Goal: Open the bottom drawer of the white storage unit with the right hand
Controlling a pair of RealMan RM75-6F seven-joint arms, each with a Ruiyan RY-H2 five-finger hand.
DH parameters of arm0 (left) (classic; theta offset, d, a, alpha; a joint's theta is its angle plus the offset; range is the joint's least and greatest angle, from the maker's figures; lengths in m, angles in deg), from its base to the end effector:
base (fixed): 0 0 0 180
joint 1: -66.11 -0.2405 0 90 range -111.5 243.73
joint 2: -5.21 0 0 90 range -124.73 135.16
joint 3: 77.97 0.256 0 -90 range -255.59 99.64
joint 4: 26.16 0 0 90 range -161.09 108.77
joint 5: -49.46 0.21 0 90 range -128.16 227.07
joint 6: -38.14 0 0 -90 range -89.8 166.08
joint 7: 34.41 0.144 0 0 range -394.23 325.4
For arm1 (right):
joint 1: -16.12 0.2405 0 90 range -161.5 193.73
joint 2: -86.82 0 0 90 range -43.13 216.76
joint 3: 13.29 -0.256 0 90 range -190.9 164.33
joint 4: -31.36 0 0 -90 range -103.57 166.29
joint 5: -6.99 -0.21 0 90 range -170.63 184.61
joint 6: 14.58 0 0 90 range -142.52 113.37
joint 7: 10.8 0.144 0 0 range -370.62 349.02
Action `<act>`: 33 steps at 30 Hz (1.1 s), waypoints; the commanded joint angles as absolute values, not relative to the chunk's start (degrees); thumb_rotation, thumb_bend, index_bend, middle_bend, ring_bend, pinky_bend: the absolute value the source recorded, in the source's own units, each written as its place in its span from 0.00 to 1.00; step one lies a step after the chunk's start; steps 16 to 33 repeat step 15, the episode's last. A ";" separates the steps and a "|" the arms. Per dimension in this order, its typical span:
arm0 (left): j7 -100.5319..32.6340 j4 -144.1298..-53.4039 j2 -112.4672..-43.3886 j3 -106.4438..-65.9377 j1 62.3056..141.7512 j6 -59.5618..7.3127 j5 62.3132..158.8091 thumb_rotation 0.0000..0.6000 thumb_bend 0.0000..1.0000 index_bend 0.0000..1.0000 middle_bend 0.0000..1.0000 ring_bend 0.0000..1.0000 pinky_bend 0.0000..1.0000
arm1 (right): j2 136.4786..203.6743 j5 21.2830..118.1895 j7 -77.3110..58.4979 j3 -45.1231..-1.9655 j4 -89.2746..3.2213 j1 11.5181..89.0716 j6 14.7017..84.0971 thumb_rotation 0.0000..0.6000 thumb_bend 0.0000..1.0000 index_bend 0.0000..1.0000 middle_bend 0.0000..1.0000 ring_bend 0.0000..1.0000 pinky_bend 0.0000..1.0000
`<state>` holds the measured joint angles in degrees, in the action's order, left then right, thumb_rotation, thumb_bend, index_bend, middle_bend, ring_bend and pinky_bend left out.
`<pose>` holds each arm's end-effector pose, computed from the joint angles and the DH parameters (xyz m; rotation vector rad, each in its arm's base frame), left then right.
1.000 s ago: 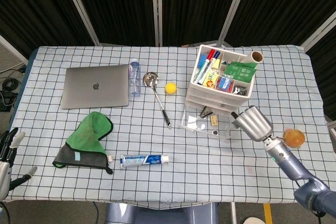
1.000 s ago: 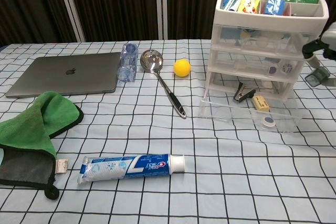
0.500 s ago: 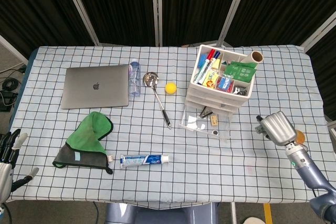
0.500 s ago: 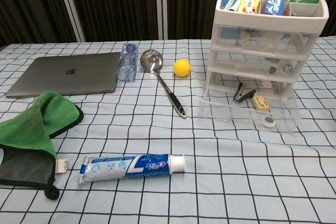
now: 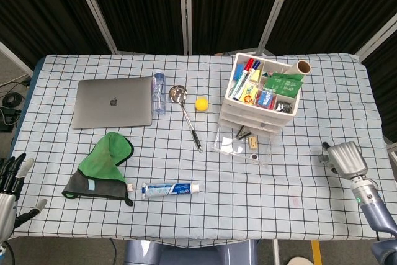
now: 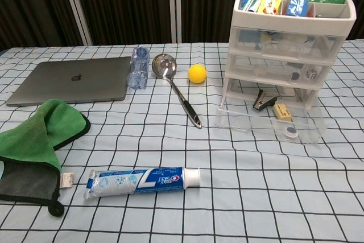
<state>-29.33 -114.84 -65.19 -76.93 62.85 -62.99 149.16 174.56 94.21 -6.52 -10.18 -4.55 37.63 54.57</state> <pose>-0.2921 0.1195 0.1453 -1.3789 -0.7178 -1.0361 -0.3977 -0.2924 0.1042 1.7299 -0.5234 0.4763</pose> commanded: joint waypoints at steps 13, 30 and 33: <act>-31.49 -113.56 -65.58 -78.01 63.39 -61.65 146.88 1.00 0.00 0.00 0.00 0.00 0.00 | 168.09 90.09 4.41 -20.57 -25.20 29.28 77.16 1.00 0.09 0.22 0.26 0.22 0.16; -31.66 -113.03 -65.83 -78.17 63.68 -60.90 146.33 1.00 0.00 0.00 0.00 0.00 0.00 | 165.81 90.91 5.31 -20.33 -29.50 28.23 78.62 1.00 0.08 0.15 0.12 0.07 0.07; -31.66 -113.03 -65.83 -78.17 63.68 -60.90 146.33 1.00 0.00 0.00 0.00 0.00 0.00 | 165.81 90.91 5.31 -20.33 -29.50 28.23 78.62 1.00 0.08 0.15 0.12 0.07 0.07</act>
